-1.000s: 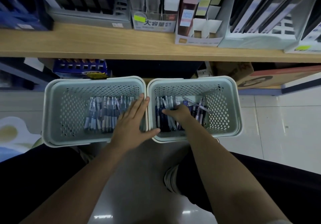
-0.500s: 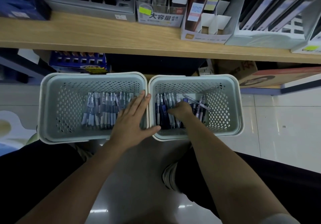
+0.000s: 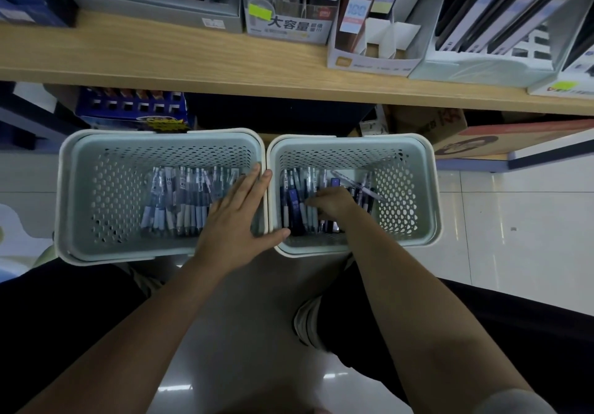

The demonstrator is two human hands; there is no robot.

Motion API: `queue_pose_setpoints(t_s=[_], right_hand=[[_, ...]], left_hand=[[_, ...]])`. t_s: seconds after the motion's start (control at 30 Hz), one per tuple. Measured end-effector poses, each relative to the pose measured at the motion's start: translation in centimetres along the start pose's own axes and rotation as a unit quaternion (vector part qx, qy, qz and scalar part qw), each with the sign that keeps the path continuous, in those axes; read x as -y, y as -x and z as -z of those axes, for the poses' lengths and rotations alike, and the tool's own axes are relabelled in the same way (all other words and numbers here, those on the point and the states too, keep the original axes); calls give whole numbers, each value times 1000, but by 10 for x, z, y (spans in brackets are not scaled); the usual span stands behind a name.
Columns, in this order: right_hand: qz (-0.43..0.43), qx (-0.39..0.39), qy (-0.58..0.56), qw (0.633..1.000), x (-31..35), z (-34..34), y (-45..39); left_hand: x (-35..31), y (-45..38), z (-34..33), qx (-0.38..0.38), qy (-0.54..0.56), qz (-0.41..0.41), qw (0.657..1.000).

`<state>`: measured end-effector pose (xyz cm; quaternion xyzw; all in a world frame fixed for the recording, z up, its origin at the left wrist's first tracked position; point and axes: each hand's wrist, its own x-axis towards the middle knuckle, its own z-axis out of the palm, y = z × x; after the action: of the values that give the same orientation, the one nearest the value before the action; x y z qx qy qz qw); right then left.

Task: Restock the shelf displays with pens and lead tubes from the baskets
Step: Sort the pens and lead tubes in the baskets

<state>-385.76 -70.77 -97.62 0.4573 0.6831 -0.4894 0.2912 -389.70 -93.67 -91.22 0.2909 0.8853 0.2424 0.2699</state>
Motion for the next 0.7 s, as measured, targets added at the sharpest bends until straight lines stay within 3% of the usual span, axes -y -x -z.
queue_pose_setpoints(t_s=[0.23, 0.6, 0.7], right_hand=[[22, 7, 174, 985, 14, -19, -2], [8, 39, 188, 981, 19, -19, -1], [11, 34, 127, 991, 18, -17, 1]], left_hand=[[2, 0, 0, 1, -3, 2, 1000], [1, 1, 0, -2, 2, -6, 1000], [1, 1, 0, -5, -3, -6, 1000]])
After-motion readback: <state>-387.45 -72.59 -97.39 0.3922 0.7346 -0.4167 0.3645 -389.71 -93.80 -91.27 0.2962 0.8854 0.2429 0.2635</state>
